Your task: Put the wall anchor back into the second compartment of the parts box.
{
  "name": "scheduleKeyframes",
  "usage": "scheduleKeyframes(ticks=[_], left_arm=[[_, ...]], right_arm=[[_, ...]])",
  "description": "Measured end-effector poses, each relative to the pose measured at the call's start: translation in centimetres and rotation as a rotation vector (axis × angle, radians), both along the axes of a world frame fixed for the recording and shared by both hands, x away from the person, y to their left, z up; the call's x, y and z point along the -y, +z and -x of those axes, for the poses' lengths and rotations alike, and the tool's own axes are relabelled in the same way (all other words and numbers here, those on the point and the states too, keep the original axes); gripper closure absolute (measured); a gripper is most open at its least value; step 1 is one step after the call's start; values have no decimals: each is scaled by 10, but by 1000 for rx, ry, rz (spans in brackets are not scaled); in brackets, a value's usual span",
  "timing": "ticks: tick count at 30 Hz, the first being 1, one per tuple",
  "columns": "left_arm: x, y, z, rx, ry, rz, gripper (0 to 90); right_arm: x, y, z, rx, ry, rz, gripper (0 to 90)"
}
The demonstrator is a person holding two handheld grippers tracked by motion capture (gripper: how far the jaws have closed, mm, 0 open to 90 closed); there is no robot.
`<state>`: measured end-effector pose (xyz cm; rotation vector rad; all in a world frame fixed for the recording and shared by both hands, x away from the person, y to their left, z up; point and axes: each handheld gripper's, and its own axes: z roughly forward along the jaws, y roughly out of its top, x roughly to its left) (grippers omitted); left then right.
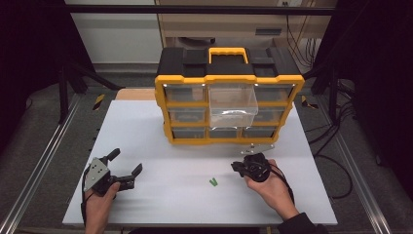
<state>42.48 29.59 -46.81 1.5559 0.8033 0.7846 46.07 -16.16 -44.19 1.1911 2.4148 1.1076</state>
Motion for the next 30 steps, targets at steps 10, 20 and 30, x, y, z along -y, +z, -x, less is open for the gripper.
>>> scheduleKeyframes(ticks=[10,20,30], left_arm=[[0,0,0,-1,1,-2,11],[0,0,0,-2,0,-3,12],[0,0,0,-2,2,-2,12]], right_arm=[[24,15,1,62,-38,-58,843],[43,53,7,142,-71,-121,843],[55,91,12,236,-80,-145,844]])
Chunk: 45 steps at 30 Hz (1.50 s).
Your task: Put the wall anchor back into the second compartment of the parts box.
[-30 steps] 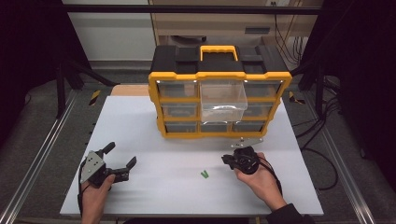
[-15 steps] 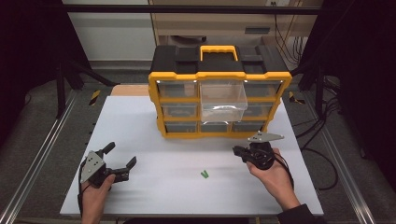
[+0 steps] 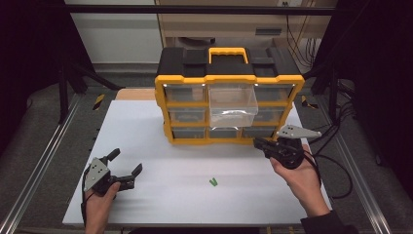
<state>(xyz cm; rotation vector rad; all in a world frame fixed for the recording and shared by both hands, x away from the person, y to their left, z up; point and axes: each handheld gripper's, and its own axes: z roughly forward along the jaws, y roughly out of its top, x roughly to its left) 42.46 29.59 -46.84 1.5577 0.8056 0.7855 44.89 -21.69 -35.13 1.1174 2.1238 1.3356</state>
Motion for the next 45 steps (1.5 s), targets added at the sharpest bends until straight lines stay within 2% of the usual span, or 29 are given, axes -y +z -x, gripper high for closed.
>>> scheduleKeyframes(ticks=[16,28,38,45], left_arm=[[-1,0,0,2,3,6,11],[0,0,0,2,2,5,11],[-1,0,0,2,2,5,11],[-1,0,0,1,2,6,11]], right_arm=[[11,50,3,113,-20,-50,844],[18,86,8,186,-40,-62,844],[4,123,8,257,-14,-49,844],[-10,135,4,272,6,-17,844]])
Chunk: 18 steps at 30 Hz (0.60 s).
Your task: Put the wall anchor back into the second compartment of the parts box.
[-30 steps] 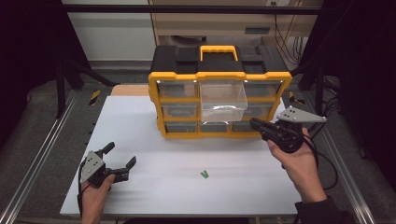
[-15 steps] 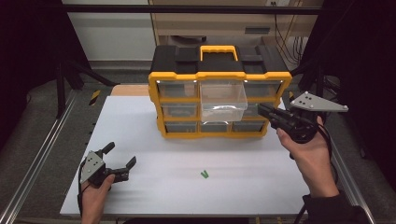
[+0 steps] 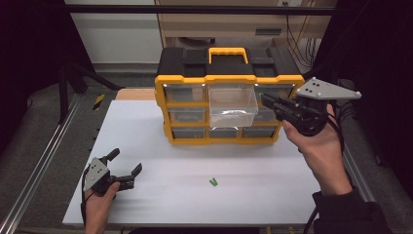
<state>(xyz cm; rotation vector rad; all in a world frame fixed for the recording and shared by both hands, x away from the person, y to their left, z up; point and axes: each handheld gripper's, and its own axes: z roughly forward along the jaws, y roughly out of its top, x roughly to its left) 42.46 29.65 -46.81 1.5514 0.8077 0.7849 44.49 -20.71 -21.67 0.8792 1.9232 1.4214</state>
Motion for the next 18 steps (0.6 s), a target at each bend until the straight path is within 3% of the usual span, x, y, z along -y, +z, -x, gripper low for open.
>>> scheduleKeyframes(ticks=[10,18], left_arm=[[0,0,0,-1,-2,-1,11],[0,0,0,-1,-2,-2,11]], right_arm=[[-22,6,-16,-17,13,34,843],[-39,5,-39,-69,13,86,837]])
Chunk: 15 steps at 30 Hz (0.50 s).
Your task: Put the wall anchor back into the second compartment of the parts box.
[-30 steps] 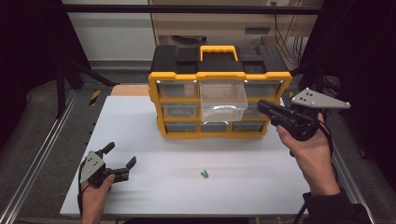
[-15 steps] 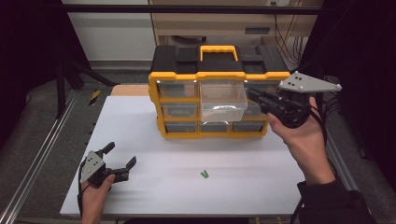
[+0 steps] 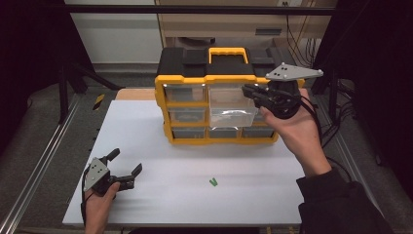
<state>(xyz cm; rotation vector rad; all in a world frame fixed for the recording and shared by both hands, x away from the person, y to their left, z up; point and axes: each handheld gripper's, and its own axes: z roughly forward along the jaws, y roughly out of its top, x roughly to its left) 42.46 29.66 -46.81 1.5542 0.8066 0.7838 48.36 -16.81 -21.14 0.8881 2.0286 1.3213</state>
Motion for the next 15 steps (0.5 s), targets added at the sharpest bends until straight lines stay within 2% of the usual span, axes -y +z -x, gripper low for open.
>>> scheduleKeyframes(ticks=[1,9,11,15], left_arm=[[0,0,0,1,1,1,11],[-1,0,-1,0,5,6,11],[-1,1,0,1,7,6,11],[-1,1,-1,1,9,10,11]], right_arm=[[-1,0,-1,-13,7,5,804],[2,4,8,13,-9,-20,650],[5,6,11,21,-20,-30,567],[10,7,18,46,-34,-34,460]])
